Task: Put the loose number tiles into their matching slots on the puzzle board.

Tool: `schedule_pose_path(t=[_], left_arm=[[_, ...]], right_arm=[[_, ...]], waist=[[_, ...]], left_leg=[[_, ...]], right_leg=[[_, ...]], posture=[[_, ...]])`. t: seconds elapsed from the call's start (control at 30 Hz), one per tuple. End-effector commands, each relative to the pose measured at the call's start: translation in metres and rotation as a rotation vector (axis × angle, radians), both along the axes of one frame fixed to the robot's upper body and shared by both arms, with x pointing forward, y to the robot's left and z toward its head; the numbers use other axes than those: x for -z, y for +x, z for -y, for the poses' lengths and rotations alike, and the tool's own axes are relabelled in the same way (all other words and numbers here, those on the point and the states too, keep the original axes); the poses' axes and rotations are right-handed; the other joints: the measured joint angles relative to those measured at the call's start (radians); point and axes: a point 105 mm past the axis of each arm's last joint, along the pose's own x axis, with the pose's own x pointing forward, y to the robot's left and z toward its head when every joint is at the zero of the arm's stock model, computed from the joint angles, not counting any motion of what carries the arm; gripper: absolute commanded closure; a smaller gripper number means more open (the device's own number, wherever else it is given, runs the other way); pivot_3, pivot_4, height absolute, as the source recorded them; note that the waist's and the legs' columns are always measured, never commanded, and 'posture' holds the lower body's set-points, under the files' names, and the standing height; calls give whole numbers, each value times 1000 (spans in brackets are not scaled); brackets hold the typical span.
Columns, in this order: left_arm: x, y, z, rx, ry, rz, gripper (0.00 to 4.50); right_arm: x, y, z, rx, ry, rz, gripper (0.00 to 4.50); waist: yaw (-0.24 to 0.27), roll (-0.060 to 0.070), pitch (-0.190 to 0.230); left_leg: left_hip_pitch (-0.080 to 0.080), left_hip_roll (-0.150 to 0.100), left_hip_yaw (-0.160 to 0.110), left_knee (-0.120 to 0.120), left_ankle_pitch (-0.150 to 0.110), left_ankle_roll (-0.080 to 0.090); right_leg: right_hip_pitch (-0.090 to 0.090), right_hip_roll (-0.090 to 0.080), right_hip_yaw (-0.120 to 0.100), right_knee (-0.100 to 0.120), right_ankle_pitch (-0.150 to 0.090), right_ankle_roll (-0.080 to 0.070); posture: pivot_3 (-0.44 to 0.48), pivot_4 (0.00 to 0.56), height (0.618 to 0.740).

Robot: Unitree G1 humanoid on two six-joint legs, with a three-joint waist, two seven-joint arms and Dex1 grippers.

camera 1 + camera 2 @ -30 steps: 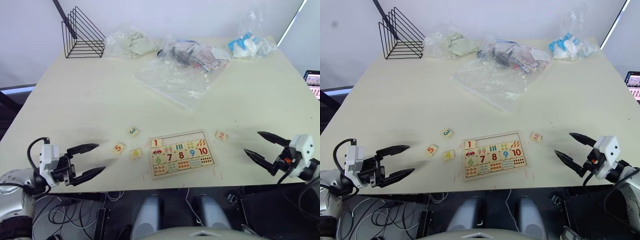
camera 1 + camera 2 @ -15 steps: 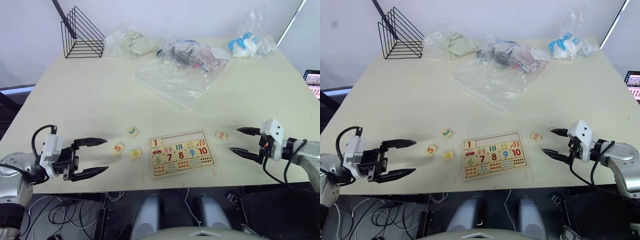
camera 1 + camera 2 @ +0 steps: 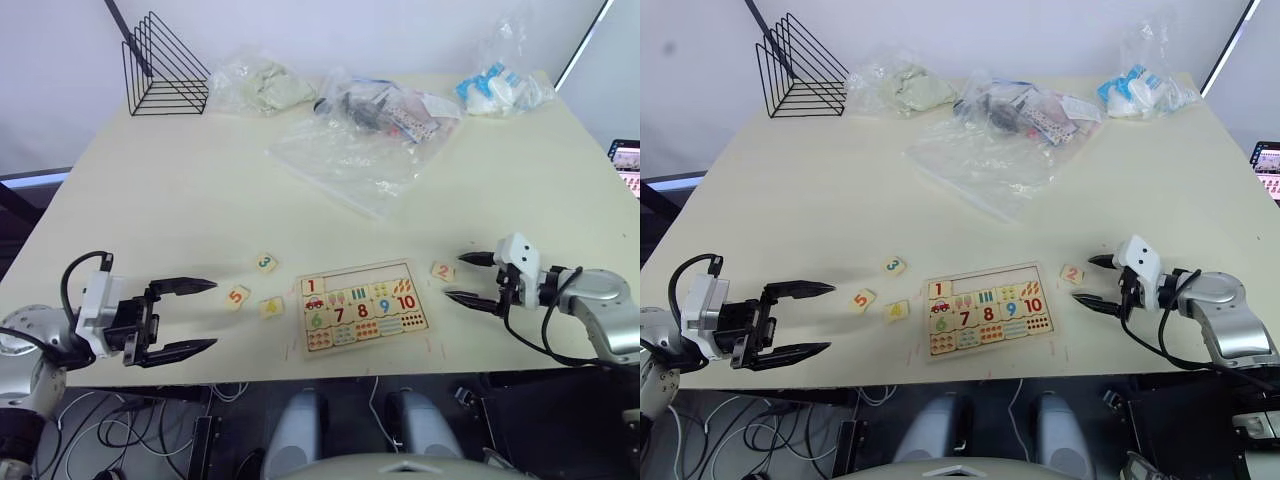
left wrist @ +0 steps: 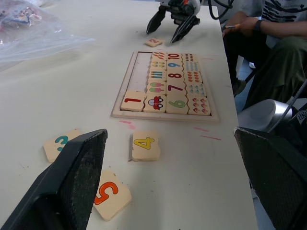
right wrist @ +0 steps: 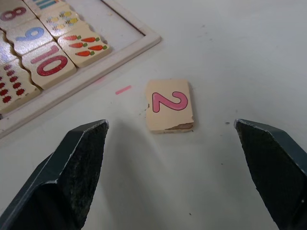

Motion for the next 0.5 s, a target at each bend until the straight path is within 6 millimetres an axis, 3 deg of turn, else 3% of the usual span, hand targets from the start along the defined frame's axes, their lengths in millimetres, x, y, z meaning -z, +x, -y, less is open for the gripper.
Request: schedule_pose_path(t=[0.03,0.43,0.5], left_arm=[[-9,-4,2,47,13,37,0],[-10,-4,1,44,15,38,0],[-10,-4,2,44,14,38,0]], right_arm=[[-9,6,-5,-12,-13,34,89],[-5,13,-7,7,-126,7,89],[-3,10,-8,0,-129,-10,596]], waist=[[-1,0,0],[-1,0,0],[-1,0,0]], left_leg=[[0,0,0,0,0,0],[0,0,0,0,0,0],[0,0,0,0,0,0]], right_leg=[[0,0,0,0,0,0],[0,0,0,0,0,0],[0,0,0,0,0,0]], posture=[[0,150,740],[0,150,740],[0,150,740]])
